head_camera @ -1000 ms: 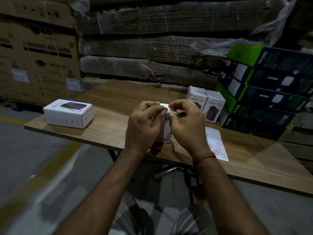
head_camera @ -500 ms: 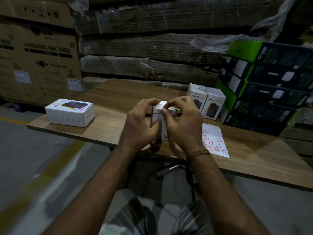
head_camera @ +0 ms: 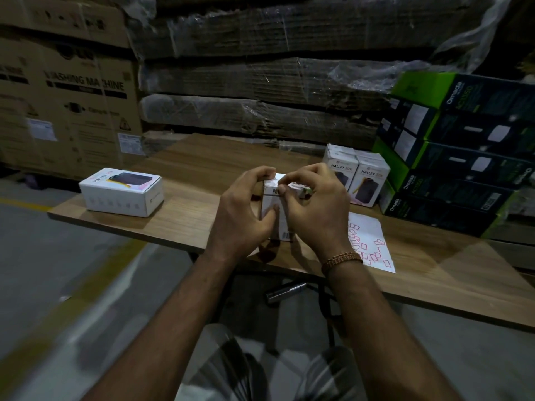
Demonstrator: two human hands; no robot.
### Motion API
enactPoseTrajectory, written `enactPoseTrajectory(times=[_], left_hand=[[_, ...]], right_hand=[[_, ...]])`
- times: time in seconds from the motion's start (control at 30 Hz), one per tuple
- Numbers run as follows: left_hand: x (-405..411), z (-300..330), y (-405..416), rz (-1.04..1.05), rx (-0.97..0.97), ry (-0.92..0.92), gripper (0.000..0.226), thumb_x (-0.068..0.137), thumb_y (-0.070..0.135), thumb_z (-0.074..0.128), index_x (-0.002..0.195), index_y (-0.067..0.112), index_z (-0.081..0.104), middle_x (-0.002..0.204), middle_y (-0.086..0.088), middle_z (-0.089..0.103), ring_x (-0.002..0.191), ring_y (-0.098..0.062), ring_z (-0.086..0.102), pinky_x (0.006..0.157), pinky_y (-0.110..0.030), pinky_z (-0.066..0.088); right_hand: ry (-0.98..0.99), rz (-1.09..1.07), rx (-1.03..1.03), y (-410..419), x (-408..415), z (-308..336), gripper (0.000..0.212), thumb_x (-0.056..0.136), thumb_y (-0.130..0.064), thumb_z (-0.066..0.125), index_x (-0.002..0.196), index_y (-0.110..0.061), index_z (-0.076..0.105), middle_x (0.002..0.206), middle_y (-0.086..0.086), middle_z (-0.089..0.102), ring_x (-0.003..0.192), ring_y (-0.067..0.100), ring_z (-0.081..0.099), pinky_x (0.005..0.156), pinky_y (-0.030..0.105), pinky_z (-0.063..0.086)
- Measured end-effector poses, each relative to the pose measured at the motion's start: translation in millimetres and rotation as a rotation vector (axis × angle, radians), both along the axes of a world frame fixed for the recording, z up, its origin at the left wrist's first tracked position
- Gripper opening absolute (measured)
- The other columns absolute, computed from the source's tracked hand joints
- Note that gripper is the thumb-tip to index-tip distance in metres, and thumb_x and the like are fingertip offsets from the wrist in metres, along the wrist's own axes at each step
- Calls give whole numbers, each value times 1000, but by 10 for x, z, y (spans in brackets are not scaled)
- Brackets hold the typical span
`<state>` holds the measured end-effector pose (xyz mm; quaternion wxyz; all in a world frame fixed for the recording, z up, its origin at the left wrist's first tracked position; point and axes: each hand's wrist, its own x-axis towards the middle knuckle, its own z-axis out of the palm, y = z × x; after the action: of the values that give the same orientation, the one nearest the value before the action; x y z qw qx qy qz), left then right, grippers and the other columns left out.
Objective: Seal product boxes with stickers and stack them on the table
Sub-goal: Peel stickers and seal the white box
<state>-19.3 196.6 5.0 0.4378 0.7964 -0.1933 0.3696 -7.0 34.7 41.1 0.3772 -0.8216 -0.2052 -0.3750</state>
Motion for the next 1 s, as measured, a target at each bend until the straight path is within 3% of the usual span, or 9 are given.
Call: enactPoseTrajectory(times=[0.17,0.3,0.53,0.6,0.67,0.73,0.93,1.0], left_hand=[[8,1,22,0,8,4,70,85,16,86,147,16,54,143,4,61,133,-8,59,102,-35,59],[-16,24,30,5,15,2,68,85,17,86,146,16,55,142,5,62,131,-7,59,102,-33,59],[-25,24,3,10,18,0,64,86,16,83,144,16,56,139,5,61,129,-8,59,101,-30,58],[-26,30,12,8,15,2,63,86,16,83,143,16,56,137,6,62,127,-7,60,101,-27,57],[-33,41,18,4,19,-1,61,86,15,84,141,16,57,136,7,63,127,-5,60,101,-24,56],[-46,51,21,4,35,-3,60,86,17,84,140,17,58,136,8,63,127,-5,60,102,-23,55],[-50,64,32,15,56,-11,59,86,16,84,139,17,58,135,7,62,126,-5,59,100,-19,53],[-45,57,21,10,61,-18,58,86,16,83,139,16,58,134,6,62,125,-6,60,99,-19,53]], right_hand=[[23,0,-122,-65,-7,69,14,91,-22,82,104,-17,78,107,-5,65,96,5,58,73,10,49],[30,-7,-158,-106,-14,94,13,91,-20,82,102,-16,76,109,-4,67,97,6,61,79,22,59],[14,-24,-96,-14,-20,74,12,89,-28,82,99,-24,76,105,-6,65,98,12,62,78,38,59],[15,-17,-149,-23,-1,99,11,90,-26,82,99,-23,75,105,-6,66,96,11,62,77,30,58],[19,-19,-201,-58,-10,131,10,90,-24,82,98,-22,76,105,-6,67,92,5,60,73,10,47],[21,-29,-234,-93,-23,146,10,90,-21,83,98,-22,77,106,-5,69,92,1,57,71,4,38],[3,-29,-191,-58,-53,153,11,90,-19,82,100,-21,78,105,-6,75,96,5,65,77,7,41],[0,-18,-147,-27,-50,127,10,90,-21,80,99,-23,78,104,-7,75,98,8,66,82,22,54]])
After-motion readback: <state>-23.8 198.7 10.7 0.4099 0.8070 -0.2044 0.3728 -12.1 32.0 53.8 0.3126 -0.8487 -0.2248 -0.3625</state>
